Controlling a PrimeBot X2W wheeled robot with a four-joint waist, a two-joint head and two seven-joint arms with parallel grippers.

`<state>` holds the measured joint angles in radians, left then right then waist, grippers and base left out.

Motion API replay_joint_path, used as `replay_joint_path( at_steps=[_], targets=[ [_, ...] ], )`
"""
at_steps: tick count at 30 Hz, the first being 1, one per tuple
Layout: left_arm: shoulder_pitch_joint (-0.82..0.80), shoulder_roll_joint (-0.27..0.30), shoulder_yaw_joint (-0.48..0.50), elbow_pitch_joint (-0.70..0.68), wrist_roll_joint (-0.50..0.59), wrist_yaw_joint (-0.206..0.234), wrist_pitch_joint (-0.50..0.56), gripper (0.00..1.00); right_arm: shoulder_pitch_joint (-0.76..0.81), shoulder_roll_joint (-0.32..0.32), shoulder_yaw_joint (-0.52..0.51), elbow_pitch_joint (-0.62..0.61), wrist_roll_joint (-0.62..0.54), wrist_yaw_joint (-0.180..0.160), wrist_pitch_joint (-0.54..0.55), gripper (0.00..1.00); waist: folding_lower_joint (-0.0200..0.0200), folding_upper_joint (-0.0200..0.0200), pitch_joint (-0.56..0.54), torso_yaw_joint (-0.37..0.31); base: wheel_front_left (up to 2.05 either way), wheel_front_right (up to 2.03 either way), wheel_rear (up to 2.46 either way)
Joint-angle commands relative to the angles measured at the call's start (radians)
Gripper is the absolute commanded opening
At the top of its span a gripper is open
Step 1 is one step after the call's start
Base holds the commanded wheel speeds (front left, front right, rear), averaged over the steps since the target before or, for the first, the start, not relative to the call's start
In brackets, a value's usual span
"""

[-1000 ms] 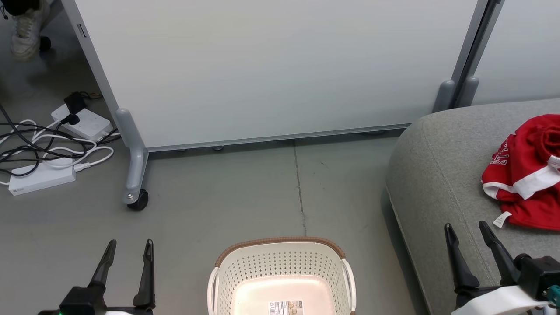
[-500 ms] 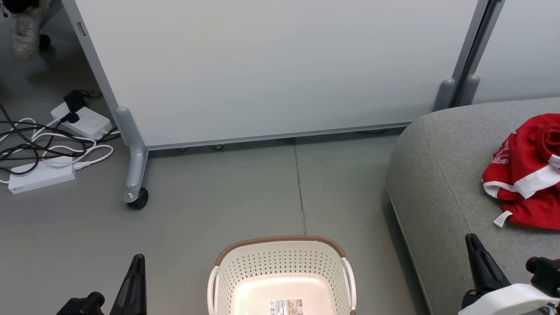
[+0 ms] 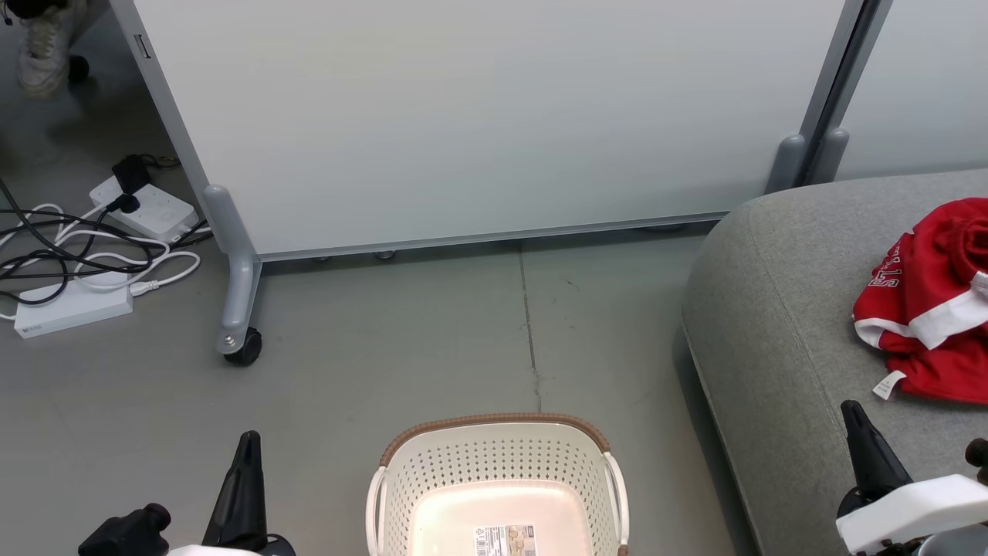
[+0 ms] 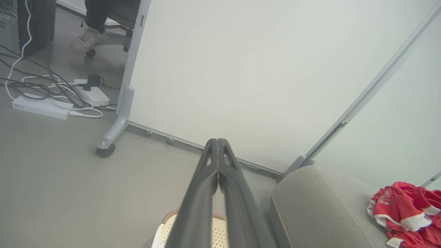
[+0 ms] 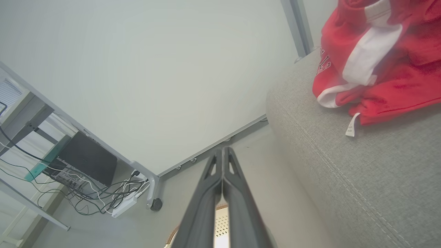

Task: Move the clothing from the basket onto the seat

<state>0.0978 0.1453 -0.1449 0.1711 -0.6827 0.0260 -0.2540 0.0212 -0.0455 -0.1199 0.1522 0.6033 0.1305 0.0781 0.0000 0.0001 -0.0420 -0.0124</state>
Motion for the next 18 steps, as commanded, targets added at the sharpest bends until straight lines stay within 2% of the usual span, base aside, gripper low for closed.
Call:
replay_joint_path(
  at_steps=[1,18],
  targets=[
    [-0.031,0.004,0.002,-0.015,-0.043,-0.01,0.002,0.0,-0.036,-0.013,-0.014,0.0,0.047,0.0,0.016,0.0,0.0,-0.0001,0.001,0.0,0.0,0.0,0.0],
    [-0.06,-0.02,-0.005,-0.017,-0.264,-0.047,0.002,0.0,-0.094,-0.021,-0.072,0.057,0.273,0.0,0.101,0.0,0.0,-0.0001,0.009,0.003,0.0,0.0,0.0]
  ],
)
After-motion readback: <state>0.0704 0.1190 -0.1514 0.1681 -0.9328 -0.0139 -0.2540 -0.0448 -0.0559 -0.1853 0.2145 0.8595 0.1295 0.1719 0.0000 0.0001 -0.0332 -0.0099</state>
